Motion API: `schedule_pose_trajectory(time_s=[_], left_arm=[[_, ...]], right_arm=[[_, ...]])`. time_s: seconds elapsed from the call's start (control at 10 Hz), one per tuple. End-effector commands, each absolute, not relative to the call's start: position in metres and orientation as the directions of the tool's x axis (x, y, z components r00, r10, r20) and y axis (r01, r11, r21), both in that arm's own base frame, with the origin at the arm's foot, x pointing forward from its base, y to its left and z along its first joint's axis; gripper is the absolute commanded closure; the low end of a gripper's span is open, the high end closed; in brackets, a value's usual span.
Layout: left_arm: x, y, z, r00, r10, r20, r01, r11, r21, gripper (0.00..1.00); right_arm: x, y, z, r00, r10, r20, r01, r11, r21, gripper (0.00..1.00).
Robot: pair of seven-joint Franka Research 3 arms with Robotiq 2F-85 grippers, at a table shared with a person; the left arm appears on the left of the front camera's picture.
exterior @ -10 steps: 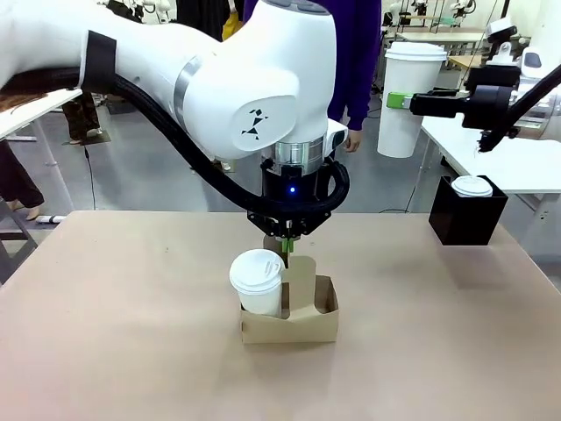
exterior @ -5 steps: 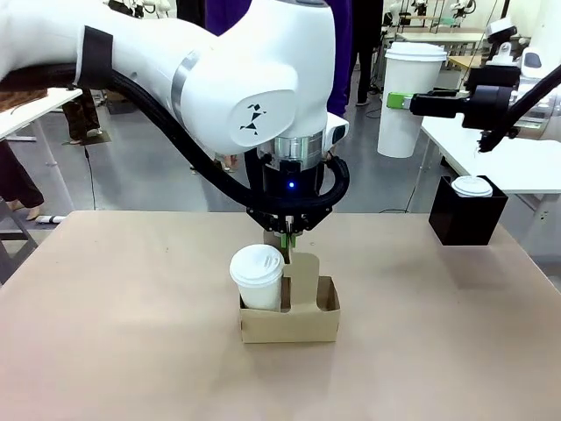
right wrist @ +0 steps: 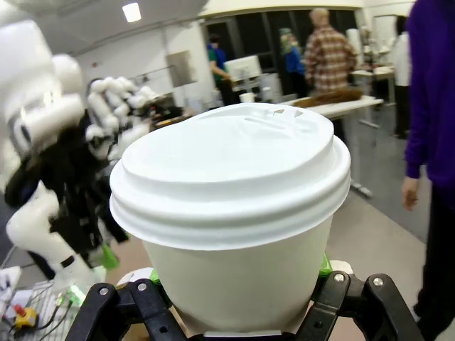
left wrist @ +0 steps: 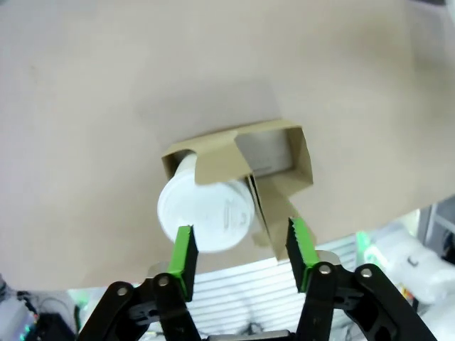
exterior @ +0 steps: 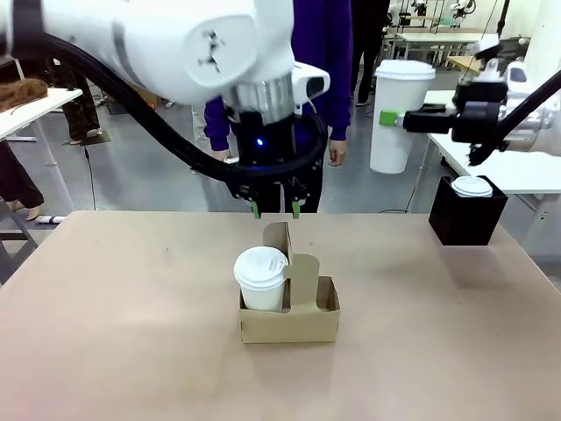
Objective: Pour a drink into a cup and package it in a carrier.
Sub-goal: Insert the held 600 ml Paper Cup into the Cup Carrier.
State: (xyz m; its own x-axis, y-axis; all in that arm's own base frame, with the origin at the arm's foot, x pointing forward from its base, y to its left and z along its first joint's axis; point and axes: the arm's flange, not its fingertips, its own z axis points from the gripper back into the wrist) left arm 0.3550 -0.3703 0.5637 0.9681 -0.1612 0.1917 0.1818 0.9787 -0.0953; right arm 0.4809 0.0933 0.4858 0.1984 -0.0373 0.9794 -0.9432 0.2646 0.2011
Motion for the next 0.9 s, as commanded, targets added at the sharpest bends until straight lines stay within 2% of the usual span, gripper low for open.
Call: schedule_pose_trajectory(time_s=[0.0,0.2,0.3,0.4,0.5,0.7,0.8], left_arm=[[0.344,-0.334,0.579,0.952,-0.259,0.164,0.278,0.955,-0.106,0.00],[0.352,-0.302,0.588,0.889,-0.436,0.142,0.453,0.883,-0.121,0.00],[0.359,-0.282,0.588,0.828,-0.546,0.131,0.559,0.824,-0.095,0.00],[0.366,-0.265,0.587,0.761,-0.629,0.158,0.648,0.750,-0.135,0.00],[0.369,-0.254,0.583,0.723,-0.663,0.194,0.690,0.706,-0.159,0.00],[0.371,-0.246,0.564,0.692,-0.657,0.300,0.699,0.714,-0.048,0.00],[0.378,-0.257,0.585,0.730,-0.658,0.185,0.681,0.725,-0.107,0.00]], right_arm=[[0.492,0.095,0.464,0.175,-0.038,0.984,-0.975,0.131,0.178,0.20],[0.492,0.115,0.431,0.101,-0.036,0.994,-0.994,0.029,0.102,0.20],[0.490,0.128,0.418,0.091,-0.031,0.995,-0.996,-0.022,0.090,0.20],[0.489,0.139,0.407,0.093,-0.021,0.995,-0.994,-0.060,0.092,0.20],[0.489,0.147,0.399,0.085,-0.007,0.996,-0.995,-0.050,0.085,0.20],[0.491,0.150,0.387,0.110,0.039,0.993,-0.994,0.005,0.110,0.20],[0.483,0.149,0.388,0.115,-0.007,0.993,-0.993,-0.035,0.115,0.20]])
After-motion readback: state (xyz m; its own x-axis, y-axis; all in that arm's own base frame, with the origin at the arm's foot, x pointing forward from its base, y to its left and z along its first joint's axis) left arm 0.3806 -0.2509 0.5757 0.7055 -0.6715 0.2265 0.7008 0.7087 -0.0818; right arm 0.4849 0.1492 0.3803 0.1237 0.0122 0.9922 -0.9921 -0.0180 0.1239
